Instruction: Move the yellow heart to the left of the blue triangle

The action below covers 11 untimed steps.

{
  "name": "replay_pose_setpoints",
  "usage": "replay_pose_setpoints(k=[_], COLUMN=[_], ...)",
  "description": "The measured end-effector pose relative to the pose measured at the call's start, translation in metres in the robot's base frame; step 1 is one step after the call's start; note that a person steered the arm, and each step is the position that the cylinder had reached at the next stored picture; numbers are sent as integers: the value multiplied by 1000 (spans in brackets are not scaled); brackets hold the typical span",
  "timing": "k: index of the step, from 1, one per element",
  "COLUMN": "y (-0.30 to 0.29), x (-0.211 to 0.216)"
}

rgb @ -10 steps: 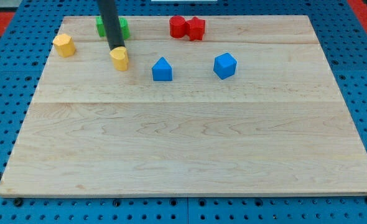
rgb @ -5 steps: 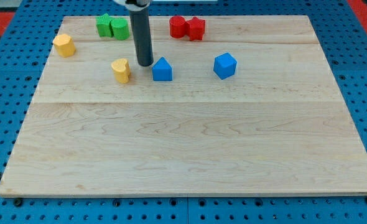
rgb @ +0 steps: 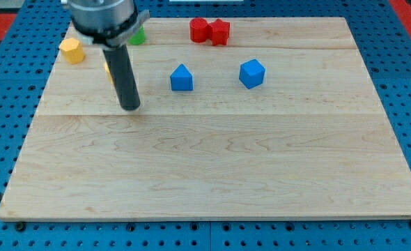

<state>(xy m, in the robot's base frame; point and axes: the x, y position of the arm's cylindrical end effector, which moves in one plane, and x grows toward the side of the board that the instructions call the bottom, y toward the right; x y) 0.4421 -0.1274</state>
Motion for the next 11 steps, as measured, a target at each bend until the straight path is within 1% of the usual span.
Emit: replay_pose_setpoints(k=[1, 2, 3, 4, 5, 6, 7, 8, 9, 10, 11], y=[81, 141, 155, 64, -43, -89, -120, -175, -177, -169, -165], x=[-3, -4, 4, 30, 30, 18, 6, 6, -3, -86, -143])
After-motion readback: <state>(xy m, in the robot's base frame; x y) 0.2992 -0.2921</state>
